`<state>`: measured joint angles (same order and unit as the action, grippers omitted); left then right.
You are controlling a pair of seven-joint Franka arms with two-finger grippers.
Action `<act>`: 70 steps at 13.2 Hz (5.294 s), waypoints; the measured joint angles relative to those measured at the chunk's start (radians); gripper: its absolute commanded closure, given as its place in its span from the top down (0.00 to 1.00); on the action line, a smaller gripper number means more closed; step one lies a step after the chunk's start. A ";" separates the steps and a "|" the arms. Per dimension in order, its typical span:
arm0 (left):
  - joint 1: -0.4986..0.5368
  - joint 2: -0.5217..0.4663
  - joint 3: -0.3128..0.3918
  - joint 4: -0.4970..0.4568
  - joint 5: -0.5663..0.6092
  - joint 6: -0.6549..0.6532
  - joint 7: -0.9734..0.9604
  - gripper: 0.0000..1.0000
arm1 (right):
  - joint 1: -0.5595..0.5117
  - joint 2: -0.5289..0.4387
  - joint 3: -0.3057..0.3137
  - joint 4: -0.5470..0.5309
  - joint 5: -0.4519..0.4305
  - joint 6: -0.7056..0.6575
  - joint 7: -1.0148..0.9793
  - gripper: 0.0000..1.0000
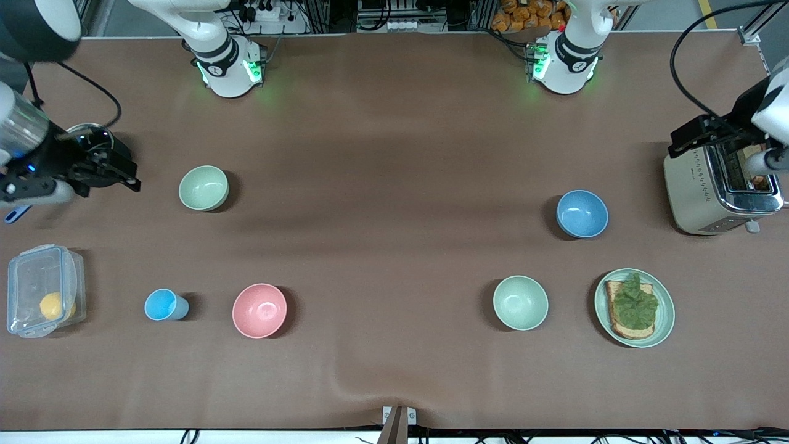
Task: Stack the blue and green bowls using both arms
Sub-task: 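Reach the right gripper to the green bowl while the left gripper reaches the blue bowl, then grasp the green bowl with the right gripper while the left gripper grasps the blue bowl, then slide the green bowl with the right gripper toward the blue bowl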
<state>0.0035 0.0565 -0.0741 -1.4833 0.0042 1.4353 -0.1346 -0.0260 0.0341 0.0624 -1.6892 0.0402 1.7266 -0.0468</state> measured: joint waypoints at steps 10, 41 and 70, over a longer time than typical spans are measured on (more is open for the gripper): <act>0.042 0.084 0.003 -0.426 0.000 0.453 0.015 1.00 | -0.030 -0.035 -0.016 -0.445 0.000 0.355 0.006 1.00; 0.084 0.169 -0.018 -0.711 0.035 0.887 0.039 0.00 | -0.239 0.075 -0.005 -0.874 0.220 0.837 -0.429 0.51; 0.071 0.108 -0.206 -0.187 0.034 0.228 -0.157 0.00 | 0.453 0.049 0.017 -0.584 0.240 0.701 0.840 0.00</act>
<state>0.0743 0.1641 -0.2801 -1.6700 0.0384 1.6628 -0.2914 0.4272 0.0827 0.0793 -2.2730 0.2807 2.4276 0.7935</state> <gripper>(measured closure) 0.952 0.960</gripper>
